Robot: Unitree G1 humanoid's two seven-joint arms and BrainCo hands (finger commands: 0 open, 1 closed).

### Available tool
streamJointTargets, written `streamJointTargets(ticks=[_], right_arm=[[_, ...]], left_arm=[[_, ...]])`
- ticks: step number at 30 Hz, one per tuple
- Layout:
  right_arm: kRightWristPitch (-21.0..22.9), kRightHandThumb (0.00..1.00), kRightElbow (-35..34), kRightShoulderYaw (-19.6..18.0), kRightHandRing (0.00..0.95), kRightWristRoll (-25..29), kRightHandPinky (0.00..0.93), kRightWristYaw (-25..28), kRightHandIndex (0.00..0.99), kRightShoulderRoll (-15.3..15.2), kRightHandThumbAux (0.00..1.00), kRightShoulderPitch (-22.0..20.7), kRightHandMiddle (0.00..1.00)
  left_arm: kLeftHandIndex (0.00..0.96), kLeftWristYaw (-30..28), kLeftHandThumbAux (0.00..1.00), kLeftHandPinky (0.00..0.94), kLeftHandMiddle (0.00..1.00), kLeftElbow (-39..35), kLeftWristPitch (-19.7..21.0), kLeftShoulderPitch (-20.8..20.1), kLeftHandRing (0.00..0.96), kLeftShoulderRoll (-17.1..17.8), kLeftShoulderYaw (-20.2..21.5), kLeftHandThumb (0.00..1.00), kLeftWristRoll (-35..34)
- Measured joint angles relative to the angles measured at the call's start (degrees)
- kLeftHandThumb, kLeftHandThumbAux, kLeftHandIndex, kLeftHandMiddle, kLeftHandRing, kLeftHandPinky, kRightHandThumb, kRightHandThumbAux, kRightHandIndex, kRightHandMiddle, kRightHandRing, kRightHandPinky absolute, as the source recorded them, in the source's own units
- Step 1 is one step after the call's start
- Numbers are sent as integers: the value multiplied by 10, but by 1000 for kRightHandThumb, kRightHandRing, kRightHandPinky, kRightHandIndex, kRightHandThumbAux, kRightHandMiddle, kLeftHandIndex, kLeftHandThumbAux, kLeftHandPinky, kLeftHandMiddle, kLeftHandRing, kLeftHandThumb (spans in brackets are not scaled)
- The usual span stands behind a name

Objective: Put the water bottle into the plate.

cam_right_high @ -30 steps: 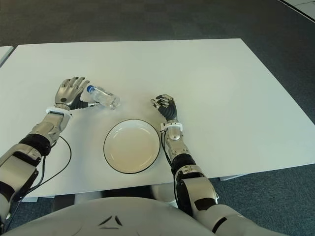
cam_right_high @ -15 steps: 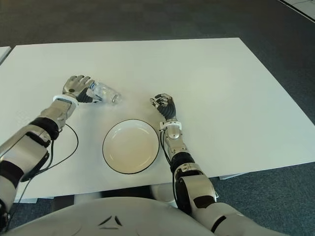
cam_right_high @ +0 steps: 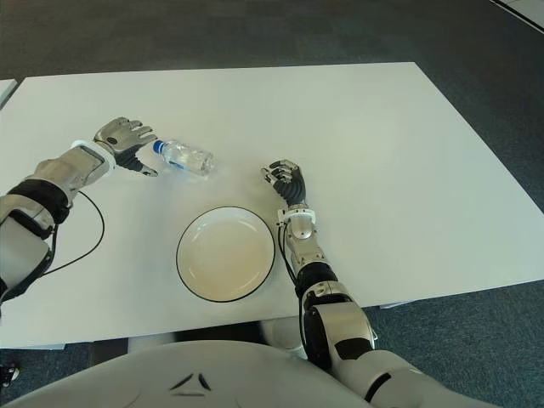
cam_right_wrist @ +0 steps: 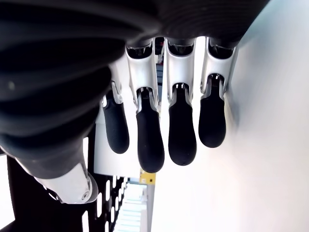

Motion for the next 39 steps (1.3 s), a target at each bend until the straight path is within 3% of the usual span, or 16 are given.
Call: streamJointTargets(ticks=[7, 19, 30, 39], right_arm=[[0, 708, -1, 0, 624, 0, 602, -1, 432, 1, 727, 1, 623], [-8, 709, 2, -4, 640, 0, 619, -1, 432, 2, 727, 1, 636], [-14, 709, 8, -4, 642, 0, 594, -1, 432, -1, 727, 0, 642], [-18, 709, 12, -5, 636, 0, 587, -1, 432, -3, 727, -1, 634]], left_arm=[[0, 80, 219, 0, 0, -1, -29, 0, 0, 15, -24, 605, 30], [0, 220, 217, 0, 0, 25, -35, -7, 0, 20, -48, 552, 64], [0, 283, 210, 0, 0, 42, -42, -41, 0, 23, -70, 541, 85], [0, 290, 198, 0, 0, 58, -50, -68, 0, 8, -90, 533, 92]])
